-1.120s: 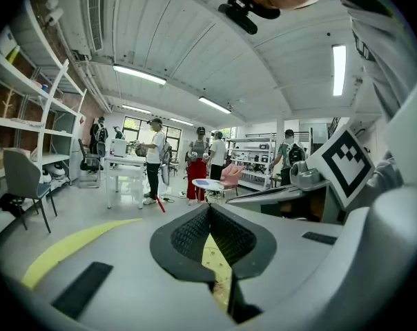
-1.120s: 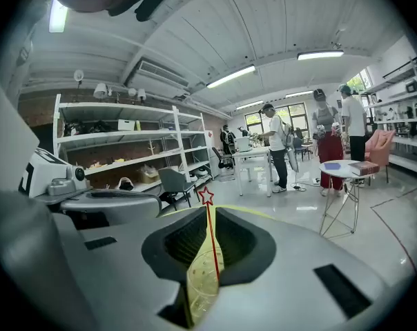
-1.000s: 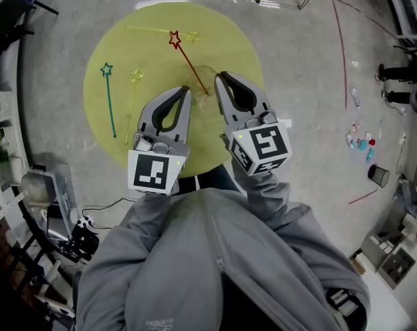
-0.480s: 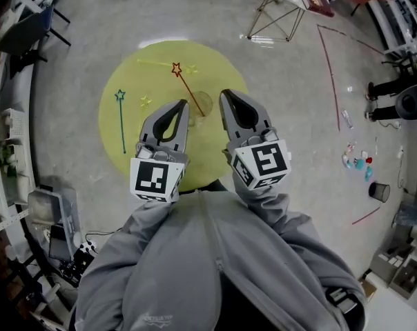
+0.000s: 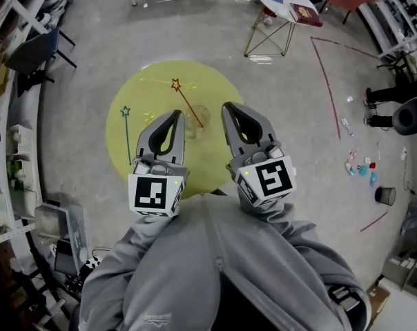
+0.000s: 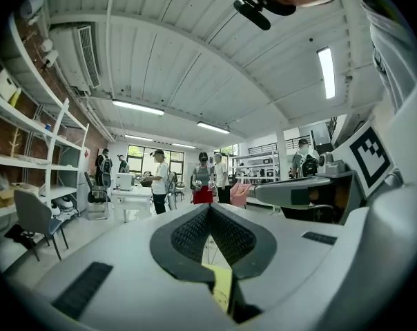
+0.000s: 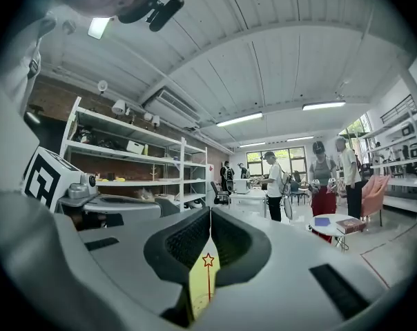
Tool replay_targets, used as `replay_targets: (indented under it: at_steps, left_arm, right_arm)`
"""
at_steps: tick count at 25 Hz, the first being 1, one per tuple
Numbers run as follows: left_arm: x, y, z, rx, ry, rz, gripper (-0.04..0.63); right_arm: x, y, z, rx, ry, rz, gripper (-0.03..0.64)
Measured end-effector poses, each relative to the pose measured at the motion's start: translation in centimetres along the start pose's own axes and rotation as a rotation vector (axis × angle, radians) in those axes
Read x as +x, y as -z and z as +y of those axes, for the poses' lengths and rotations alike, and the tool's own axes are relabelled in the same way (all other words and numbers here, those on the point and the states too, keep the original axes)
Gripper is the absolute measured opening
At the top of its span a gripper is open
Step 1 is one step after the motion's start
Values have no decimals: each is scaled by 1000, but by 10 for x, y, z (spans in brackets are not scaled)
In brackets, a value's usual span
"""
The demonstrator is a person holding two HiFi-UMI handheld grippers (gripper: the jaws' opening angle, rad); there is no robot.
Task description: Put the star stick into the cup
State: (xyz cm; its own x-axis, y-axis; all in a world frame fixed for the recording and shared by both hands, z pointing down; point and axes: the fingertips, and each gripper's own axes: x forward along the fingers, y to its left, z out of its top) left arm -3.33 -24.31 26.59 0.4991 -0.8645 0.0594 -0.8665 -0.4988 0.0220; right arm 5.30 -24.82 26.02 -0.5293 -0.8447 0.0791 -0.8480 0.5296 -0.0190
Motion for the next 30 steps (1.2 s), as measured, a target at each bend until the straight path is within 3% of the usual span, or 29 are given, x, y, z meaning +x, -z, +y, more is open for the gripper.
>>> replay_targets:
  at_steps: [15,19,30]
  left_arm:
    - [-31,-14,-23,16,-15,-26,17]
    - [-34,-14,-27,24,-13,-21,17]
    - [-41,-8,-32,20,-17,-18,17]
  right_arm:
    - [-37,-17,37,-49,-15,-31,34]
    - [-43,-4,35,-41,-3,37,34]
    - [-45,-12,39,-31,-27,-39,32]
